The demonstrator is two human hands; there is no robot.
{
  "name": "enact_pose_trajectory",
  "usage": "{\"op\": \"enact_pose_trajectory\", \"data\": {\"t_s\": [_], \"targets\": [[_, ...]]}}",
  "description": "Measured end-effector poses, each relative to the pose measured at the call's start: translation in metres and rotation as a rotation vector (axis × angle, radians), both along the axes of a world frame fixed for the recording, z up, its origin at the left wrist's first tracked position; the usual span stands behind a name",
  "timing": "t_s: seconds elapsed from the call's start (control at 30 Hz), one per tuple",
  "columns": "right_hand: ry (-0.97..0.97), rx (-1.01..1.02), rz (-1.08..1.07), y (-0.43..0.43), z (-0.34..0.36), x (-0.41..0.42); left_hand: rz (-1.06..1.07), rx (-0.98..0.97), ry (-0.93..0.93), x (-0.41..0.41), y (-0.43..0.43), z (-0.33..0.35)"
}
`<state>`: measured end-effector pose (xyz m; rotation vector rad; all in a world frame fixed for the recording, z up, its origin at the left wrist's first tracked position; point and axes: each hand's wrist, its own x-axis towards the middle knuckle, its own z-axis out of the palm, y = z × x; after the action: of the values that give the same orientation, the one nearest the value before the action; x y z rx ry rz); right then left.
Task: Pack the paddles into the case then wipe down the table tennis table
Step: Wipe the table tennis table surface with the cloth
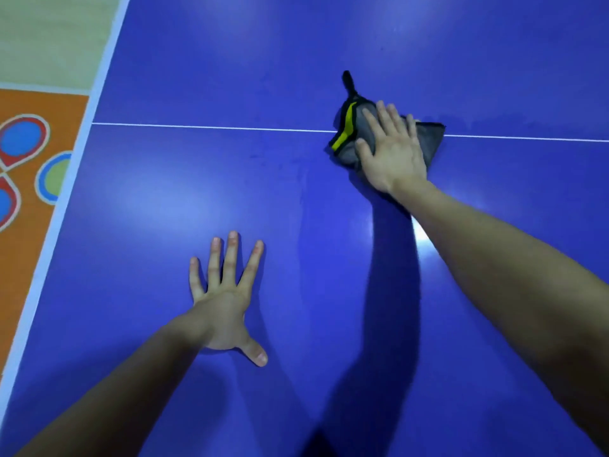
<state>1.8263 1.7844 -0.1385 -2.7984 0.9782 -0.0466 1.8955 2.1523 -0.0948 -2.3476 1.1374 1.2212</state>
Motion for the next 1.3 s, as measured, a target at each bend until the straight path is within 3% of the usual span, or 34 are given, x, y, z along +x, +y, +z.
{"op": "enact_pose_trajectory", "data": {"t_s": [0.17,0.43,0.57,0.67,0.73,0.8,1.0,1.1,1.3], "targets": [[-0.028,-0.017,-0.048,0.011,-0.002,0.012,-0.005,-0.029,-0.027,-0.001,0.002,-0.006],[0.029,0.029,0.162,0.216,0.003,-0.098,-0.018,-0.059,-0.076,-0.001,0.000,-0.006],[0.046,0.047,0.237,0.266,0.002,-0.134,-0.052,-0.156,-0.011,0.010,0.007,-0.001],[-0.008,0.070,0.334,0.264,0.001,-0.129,-0.034,-0.408,-0.027,0.039,0.021,0.002],[-0.037,0.057,0.441,0.251,0.000,-0.112,-0.040,-0.652,-0.215,0.065,0.037,-0.006],[-0.092,0.037,0.493,0.230,-0.002,-0.078,-0.053,-0.760,-0.399,0.084,0.053,-0.021],[-0.195,0.065,0.254,0.136,-0.007,0.068,-0.037,-0.846,-0.486,0.084,0.070,-0.060],[-0.208,0.066,0.237,0.104,-0.008,0.110,-0.009,-0.906,-0.501,0.082,0.070,-0.064],[-0.227,0.066,0.287,0.164,0.001,0.065,-0.002,-0.908,-0.510,0.081,0.071,-0.062]]}}
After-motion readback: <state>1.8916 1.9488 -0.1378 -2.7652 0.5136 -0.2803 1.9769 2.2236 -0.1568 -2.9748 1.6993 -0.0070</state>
